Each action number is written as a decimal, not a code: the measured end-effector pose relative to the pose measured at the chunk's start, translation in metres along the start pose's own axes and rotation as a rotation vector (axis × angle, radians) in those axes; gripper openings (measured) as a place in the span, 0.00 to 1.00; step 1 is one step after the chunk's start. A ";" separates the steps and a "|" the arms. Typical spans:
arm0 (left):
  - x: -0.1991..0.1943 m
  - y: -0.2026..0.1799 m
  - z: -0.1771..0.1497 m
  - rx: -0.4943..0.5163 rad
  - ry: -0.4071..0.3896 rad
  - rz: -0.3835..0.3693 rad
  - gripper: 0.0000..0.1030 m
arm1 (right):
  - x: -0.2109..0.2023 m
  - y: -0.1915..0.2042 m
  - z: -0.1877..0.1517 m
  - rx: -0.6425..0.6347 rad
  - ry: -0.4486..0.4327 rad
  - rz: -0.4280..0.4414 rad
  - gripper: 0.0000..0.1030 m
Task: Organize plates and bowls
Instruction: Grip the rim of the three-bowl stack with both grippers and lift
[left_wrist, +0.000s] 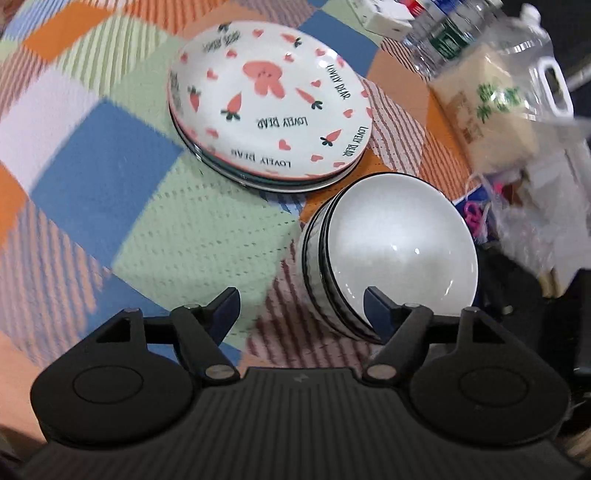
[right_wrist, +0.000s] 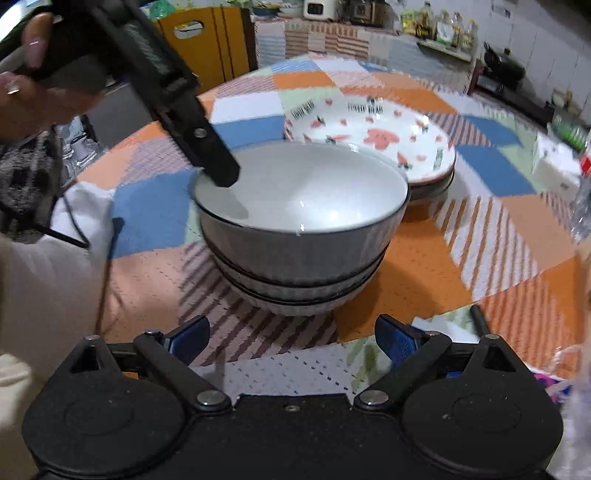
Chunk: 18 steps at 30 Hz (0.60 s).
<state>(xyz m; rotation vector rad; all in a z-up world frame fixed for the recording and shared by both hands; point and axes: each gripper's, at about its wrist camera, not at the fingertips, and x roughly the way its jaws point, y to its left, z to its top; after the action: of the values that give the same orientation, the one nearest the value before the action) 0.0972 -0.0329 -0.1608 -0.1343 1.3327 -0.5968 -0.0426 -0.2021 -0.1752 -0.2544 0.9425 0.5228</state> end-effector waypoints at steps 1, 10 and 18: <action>0.003 0.001 -0.001 -0.007 -0.007 -0.007 0.71 | 0.004 -0.002 0.000 0.017 -0.010 0.013 0.95; 0.028 0.007 -0.003 -0.028 -0.085 -0.041 0.55 | 0.023 -0.007 0.004 0.086 -0.106 0.055 0.96; 0.034 0.007 -0.009 -0.031 -0.136 -0.116 0.37 | 0.027 -0.007 -0.005 0.091 -0.169 0.059 0.96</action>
<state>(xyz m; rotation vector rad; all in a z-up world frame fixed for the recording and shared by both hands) 0.0952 -0.0417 -0.1955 -0.2741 1.2085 -0.6538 -0.0297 -0.2017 -0.2005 -0.0983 0.8084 0.5455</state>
